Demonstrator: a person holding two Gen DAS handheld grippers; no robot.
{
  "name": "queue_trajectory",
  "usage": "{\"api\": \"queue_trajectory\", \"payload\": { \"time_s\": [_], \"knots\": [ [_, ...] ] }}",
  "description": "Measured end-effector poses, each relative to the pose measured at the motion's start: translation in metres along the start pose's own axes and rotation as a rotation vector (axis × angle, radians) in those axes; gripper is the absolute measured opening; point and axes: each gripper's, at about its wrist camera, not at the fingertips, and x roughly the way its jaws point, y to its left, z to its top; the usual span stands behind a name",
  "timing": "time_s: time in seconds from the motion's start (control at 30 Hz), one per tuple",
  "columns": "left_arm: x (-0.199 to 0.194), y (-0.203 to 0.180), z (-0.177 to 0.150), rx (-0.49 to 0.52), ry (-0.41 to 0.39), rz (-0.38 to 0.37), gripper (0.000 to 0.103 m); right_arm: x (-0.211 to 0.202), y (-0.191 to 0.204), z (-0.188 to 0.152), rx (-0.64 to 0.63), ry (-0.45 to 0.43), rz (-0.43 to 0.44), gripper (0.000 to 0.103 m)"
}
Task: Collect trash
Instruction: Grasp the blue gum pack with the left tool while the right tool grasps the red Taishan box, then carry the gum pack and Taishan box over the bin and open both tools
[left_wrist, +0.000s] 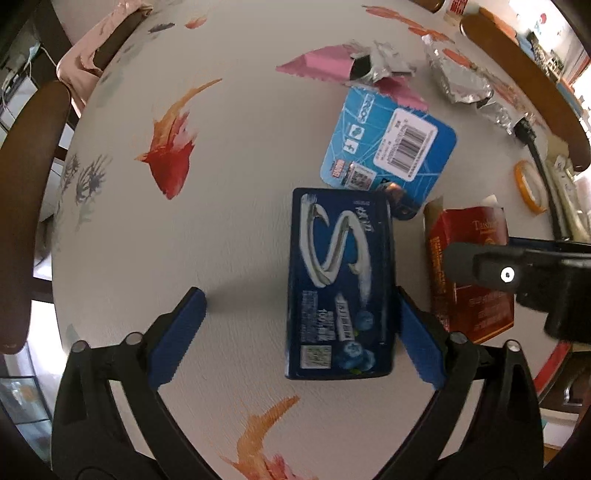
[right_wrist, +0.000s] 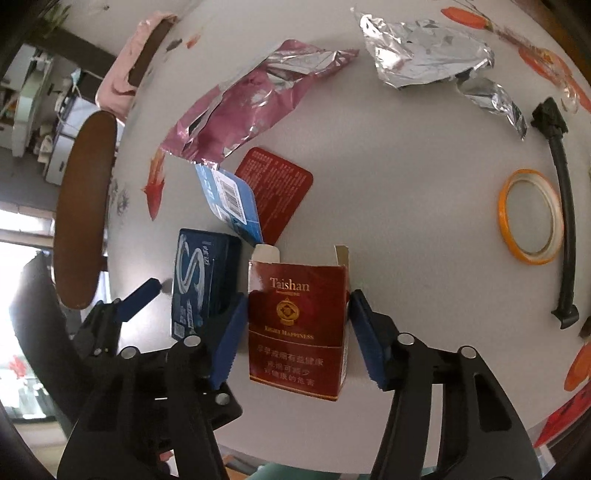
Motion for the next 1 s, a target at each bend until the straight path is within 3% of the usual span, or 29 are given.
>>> {"api": "queue_trajectory", "payload": {
  "time_s": [0.1, 0.13, 0.17, 0.37, 0.6, 0.87, 1.0],
  "knots": [
    [-0.004, -0.005, 0.002, 0.014, -0.022, -0.001, 0.069, -0.011, -0.007, 0.000, 0.006, -0.016, 0.021, 0.056],
    [-0.006, -0.006, 0.003, 0.016, -0.025, -0.001, 0.056, -0.016, -0.011, 0.001, 0.012, -0.024, 0.030, 0.056],
    [-0.007, -0.008, 0.005, 0.017, -0.019, -0.004, 0.050, -0.019, -0.012, 0.001, 0.012, -0.029, 0.032, 0.056],
    [-0.012, 0.001, -0.005, -0.012, -0.024, -0.018, 0.050, -0.037, -0.019, 0.002, 0.008, -0.057, 0.054, 0.056],
    [-0.041, 0.025, -0.024, -0.124, -0.074, -0.035, 0.050, -0.050, -0.005, -0.002, -0.049, -0.060, 0.102, 0.056],
    [-0.095, 0.086, -0.070, -0.280, -0.137, 0.075, 0.050, -0.046, 0.062, -0.005, -0.208, -0.022, 0.195, 0.056],
    [-0.121, 0.124, -0.109, -0.392, -0.161, 0.118, 0.050, -0.029, 0.120, -0.019, -0.331, 0.042, 0.242, 0.056]
  ]
}}
